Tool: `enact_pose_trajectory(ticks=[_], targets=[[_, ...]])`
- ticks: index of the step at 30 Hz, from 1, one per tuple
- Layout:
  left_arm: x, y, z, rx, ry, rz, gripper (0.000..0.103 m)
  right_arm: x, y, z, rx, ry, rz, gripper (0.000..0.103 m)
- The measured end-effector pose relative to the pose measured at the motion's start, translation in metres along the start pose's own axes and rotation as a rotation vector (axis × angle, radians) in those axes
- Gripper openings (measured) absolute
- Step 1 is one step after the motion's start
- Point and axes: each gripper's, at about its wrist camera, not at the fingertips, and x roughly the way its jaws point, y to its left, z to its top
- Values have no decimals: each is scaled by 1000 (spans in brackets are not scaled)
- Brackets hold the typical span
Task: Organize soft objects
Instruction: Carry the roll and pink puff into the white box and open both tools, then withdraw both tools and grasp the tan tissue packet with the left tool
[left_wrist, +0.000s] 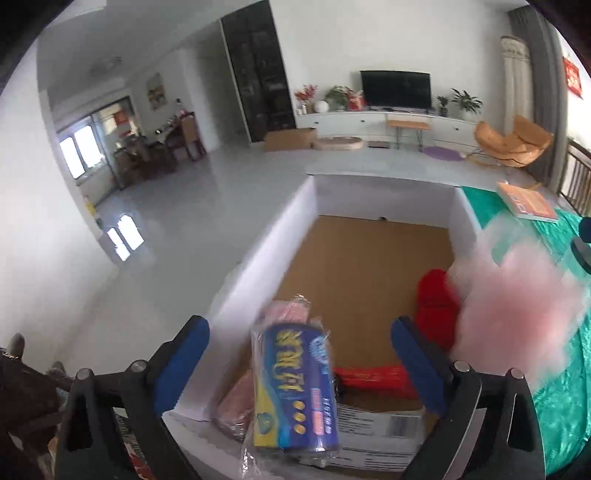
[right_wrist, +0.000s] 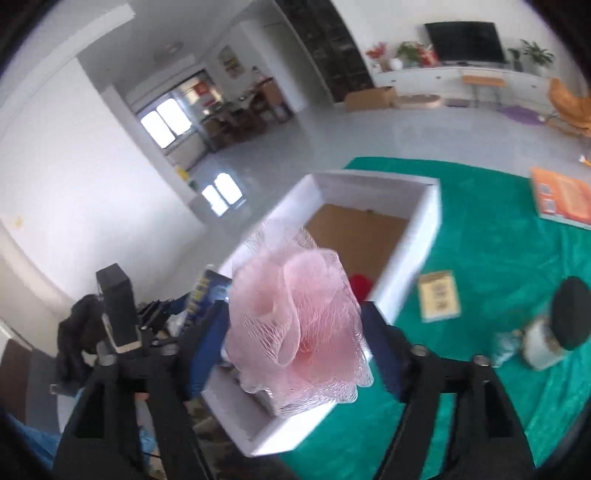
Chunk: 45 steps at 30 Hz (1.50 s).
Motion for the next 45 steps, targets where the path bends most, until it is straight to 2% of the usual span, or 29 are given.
enact_pose_trajectory(ticks=[1,3,4,7,10,13,16,21,26,29,31,33,35,37,41,45], targets=[[-2,4,-2,-9,-10,7,99,5,2,-1,-1,8,-6,81],[-6,4,-5,-36,-21,-33,99,2,-5,-11,-22,-16,-54,81],[-6,0,-7,-45,-20,-69,99,-4,-14,-18,-46,-32,-111,81],[-10,-38,-10,-19,-9,-211,99,-19,-46,-56,-95,-62,-366,81],[-27,-102,-12,113,4,-315,99,-30,-104,-110,-35,-32,-583,81],[-38,-159,-18,251,3,-339,99,-44,-164,-165,85,0,-712,81],[-46,-192,-20,330,-11,-336,99,-57,-199,-206,167,5,-810,81],[-48,-220,-14,367,5,-348,99,-86,-218,-236,274,-82,-844,81],[-48,-236,-13,401,-4,-314,99,-96,-228,-243,350,-113,-833,81],[-45,-243,-15,402,14,-320,99,-97,-230,-246,367,-122,-822,81],[-39,-253,-17,396,57,-361,99,-98,-230,-248,375,-128,-816,81],[-30,-269,-22,378,131,-457,99,-98,-229,-250,377,-136,-815,81],[-12,-284,-22,304,206,-548,99,-98,-229,-251,377,-140,-815,81],[16,-295,-15,191,251,-555,99,-98,-228,-252,375,-140,-815,81],[74,-293,12,-58,254,-436,99,-97,-227,-253,369,-138,-819,81],[123,-304,24,-145,266,-320,98,-97,-227,-253,369,-139,-815,82]])
